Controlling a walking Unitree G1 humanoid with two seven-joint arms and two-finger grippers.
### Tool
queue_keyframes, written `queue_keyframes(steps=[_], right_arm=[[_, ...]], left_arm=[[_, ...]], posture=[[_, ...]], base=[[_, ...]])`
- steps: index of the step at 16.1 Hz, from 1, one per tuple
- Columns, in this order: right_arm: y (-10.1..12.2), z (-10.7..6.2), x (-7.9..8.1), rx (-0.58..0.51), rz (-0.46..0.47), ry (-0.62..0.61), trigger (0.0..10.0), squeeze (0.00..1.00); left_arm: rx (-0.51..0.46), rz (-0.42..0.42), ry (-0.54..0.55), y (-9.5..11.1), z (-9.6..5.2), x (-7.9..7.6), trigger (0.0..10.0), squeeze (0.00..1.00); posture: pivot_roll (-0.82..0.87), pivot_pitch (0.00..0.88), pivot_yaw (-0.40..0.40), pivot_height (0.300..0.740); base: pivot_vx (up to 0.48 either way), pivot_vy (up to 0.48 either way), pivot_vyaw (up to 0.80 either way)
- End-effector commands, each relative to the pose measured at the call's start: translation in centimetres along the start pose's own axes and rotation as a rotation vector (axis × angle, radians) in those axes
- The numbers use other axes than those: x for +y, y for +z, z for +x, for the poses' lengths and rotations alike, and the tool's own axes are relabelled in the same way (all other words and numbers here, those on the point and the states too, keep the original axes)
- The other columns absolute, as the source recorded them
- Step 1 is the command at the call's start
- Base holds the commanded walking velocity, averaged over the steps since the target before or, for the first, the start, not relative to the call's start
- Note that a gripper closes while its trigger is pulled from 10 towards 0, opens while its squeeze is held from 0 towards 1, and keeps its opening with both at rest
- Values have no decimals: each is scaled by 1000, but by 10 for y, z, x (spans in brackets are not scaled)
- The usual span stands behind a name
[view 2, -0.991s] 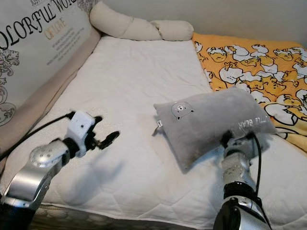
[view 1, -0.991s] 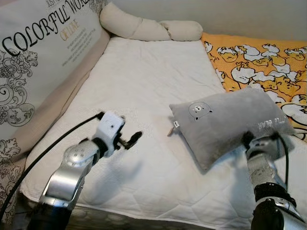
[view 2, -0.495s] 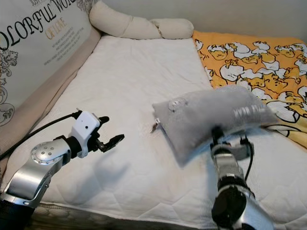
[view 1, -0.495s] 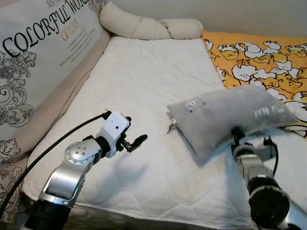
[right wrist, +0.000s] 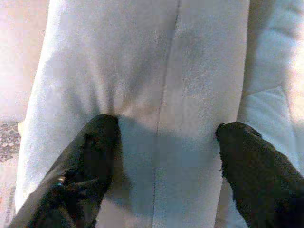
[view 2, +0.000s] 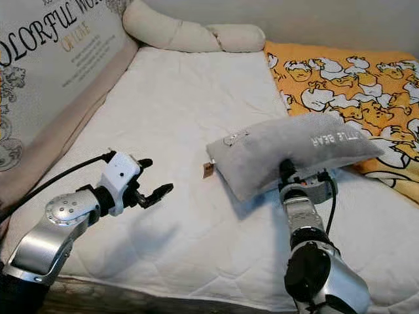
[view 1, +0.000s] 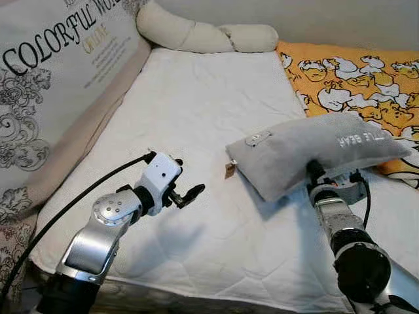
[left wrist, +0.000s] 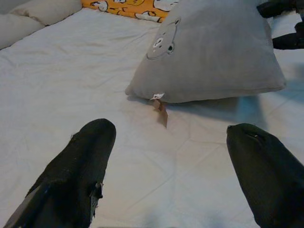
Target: Clean up the room
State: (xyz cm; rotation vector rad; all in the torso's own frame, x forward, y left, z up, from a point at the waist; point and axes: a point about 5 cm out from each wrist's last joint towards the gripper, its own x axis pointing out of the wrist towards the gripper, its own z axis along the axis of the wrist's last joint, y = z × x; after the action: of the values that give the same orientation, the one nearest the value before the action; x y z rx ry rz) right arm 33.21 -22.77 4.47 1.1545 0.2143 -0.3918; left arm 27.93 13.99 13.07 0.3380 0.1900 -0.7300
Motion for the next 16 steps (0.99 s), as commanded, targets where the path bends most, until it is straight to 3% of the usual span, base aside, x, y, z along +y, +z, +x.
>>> queue_keyframes(steps=[1,3,16], right_arm=[[-3,1,3,14,-7,6,0,0],[-5,0,0,35,-57,-16,0,0],[3,2,4,-4,-40,-24,0,0]], left_arm=[[2,3,-5,1,2,-2,10000,0],[3,-1,-2,0,3,-2,10000,0],[1,-12,-2,-3,12,-5,10000,0]], posture=[[64,0,-40,740],[61,0,-43,740],[43,0,-36,740]], base=[[0,0,0],[0,0,0],[0,0,0]])
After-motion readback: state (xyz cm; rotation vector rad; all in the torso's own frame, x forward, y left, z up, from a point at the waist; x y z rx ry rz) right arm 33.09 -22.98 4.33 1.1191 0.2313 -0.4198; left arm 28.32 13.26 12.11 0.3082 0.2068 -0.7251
